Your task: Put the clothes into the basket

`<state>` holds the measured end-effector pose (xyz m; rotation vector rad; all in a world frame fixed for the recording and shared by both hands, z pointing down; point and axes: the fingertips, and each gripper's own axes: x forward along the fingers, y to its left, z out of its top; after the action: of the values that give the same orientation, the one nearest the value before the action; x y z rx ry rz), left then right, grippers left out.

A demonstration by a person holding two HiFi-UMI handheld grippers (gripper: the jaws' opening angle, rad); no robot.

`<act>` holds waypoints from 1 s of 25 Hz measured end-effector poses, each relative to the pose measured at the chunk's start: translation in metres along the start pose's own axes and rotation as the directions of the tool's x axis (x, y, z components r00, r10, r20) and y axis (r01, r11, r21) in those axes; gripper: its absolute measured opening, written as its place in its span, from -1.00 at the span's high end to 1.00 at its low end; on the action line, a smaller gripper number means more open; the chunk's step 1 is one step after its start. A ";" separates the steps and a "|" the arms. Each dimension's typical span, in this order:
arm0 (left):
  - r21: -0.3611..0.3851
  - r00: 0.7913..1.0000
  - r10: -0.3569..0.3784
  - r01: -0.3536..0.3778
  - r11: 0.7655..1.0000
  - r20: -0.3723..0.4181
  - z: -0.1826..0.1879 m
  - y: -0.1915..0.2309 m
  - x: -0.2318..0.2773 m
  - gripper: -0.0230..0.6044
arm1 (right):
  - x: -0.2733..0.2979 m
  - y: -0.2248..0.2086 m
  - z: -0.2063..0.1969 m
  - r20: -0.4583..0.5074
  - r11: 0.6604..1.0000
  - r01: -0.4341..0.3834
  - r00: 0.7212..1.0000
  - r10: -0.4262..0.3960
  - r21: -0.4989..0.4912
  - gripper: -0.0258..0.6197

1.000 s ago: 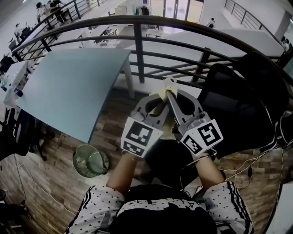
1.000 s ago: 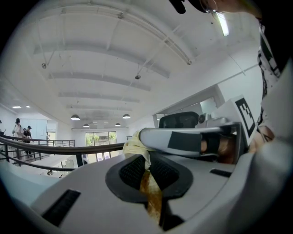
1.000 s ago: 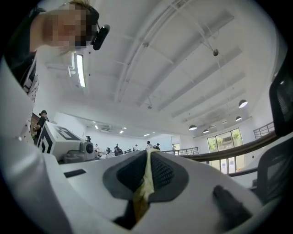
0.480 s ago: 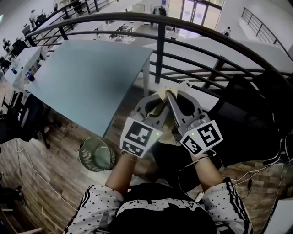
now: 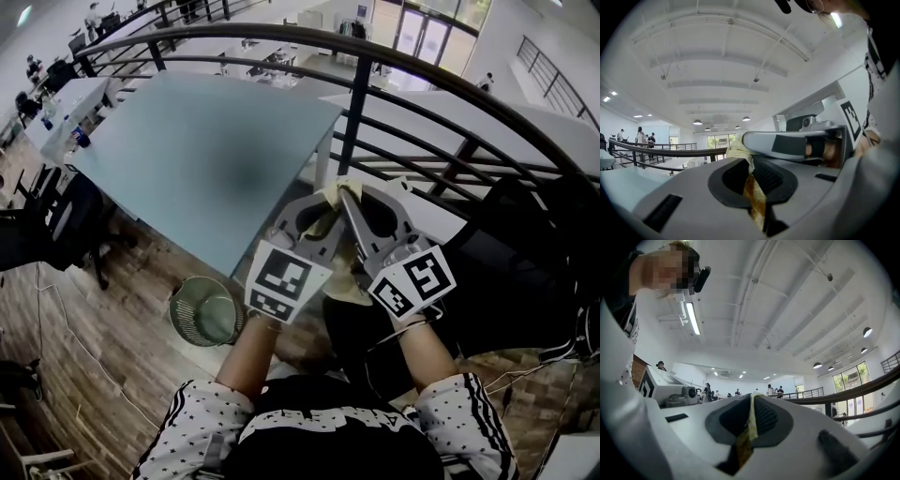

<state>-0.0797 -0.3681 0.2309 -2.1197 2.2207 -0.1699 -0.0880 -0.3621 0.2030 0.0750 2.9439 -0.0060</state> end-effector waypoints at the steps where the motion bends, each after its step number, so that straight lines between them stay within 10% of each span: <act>1: 0.000 1.000 0.008 -0.008 1.000 0.001 0.000 0.004 -0.003 0.81 | 0.004 0.003 0.000 0.000 1.000 -0.008 1.000 0.008 0.000 0.82; 25: 0.008 0.983 0.184 -0.184 0.983 -0.019 -0.007 0.098 -0.085 0.81 | 0.097 0.087 -0.012 -0.021 0.981 -0.190 0.981 0.191 0.025 0.81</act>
<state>-0.1731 -0.2785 0.2229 -1.9031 2.4073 -0.1875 -0.1807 -0.2705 0.1958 0.3624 2.9473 -0.0104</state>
